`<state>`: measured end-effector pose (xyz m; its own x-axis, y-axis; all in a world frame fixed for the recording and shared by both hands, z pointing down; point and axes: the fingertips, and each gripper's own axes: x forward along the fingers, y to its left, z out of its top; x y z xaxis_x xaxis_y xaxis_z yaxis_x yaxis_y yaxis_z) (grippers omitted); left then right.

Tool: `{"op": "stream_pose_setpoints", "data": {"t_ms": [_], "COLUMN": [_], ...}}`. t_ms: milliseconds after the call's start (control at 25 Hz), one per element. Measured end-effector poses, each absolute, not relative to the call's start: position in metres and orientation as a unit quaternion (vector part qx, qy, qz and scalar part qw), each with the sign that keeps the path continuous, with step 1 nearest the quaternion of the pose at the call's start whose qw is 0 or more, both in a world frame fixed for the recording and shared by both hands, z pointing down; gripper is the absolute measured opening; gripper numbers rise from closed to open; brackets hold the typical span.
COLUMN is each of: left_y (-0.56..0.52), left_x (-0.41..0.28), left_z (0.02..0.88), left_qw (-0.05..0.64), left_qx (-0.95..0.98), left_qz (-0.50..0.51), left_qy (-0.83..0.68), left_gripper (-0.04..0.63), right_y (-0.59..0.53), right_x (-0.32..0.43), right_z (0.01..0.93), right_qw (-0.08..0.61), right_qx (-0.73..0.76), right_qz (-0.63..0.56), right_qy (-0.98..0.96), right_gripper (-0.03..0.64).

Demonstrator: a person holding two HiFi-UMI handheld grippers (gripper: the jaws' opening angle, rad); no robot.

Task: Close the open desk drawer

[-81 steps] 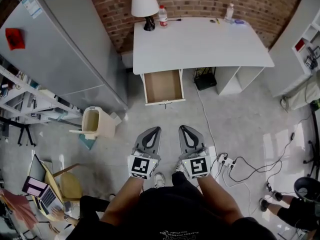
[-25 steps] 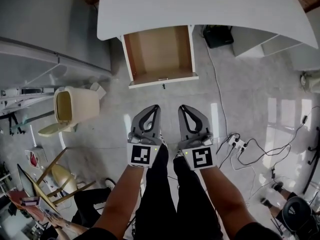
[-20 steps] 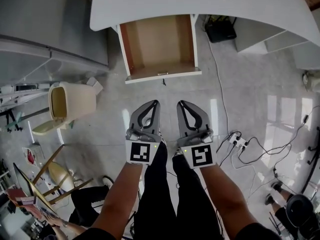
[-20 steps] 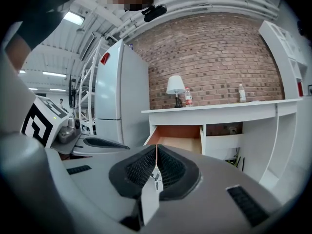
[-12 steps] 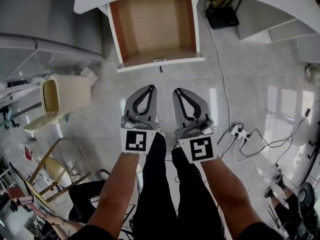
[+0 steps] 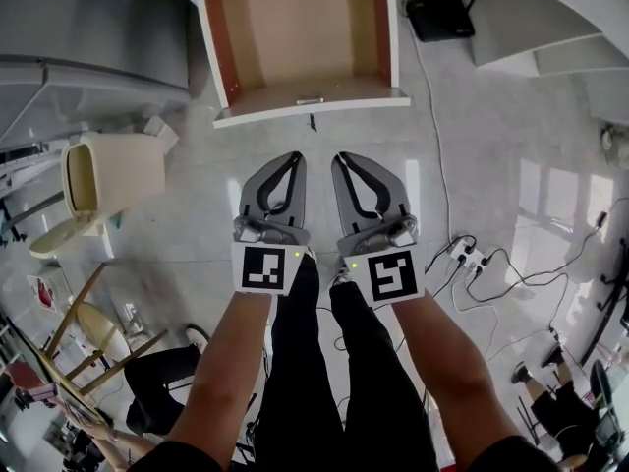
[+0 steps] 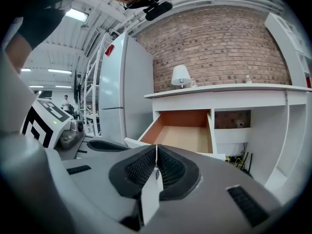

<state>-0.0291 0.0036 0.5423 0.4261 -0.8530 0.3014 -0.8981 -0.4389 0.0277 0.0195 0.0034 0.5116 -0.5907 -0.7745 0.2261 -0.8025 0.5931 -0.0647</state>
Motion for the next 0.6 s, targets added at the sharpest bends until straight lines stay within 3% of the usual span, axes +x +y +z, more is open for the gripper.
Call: {"op": "stream_pose_setpoints", "data": {"t_ms": [400, 600], "left_y": [-0.003, -0.006], "left_x": [-0.047, -0.057], "left_z": [0.559, 0.564], "left_qw": [0.099, 0.095], "left_qx": [0.831, 0.830], "left_qz": [0.127, 0.132], "left_qy": [-0.532, -0.534], "left_gripper": [0.008, 0.008], "right_y": [-0.010, -0.017], "right_x": [0.011, 0.009], "right_z": [0.546, 0.553], "right_qw": [0.097, 0.064], "right_qx": [0.437, 0.431], "right_qz": [0.092, 0.135], "right_qy": [-0.889, -0.890], "right_gripper": [0.029, 0.031]}}
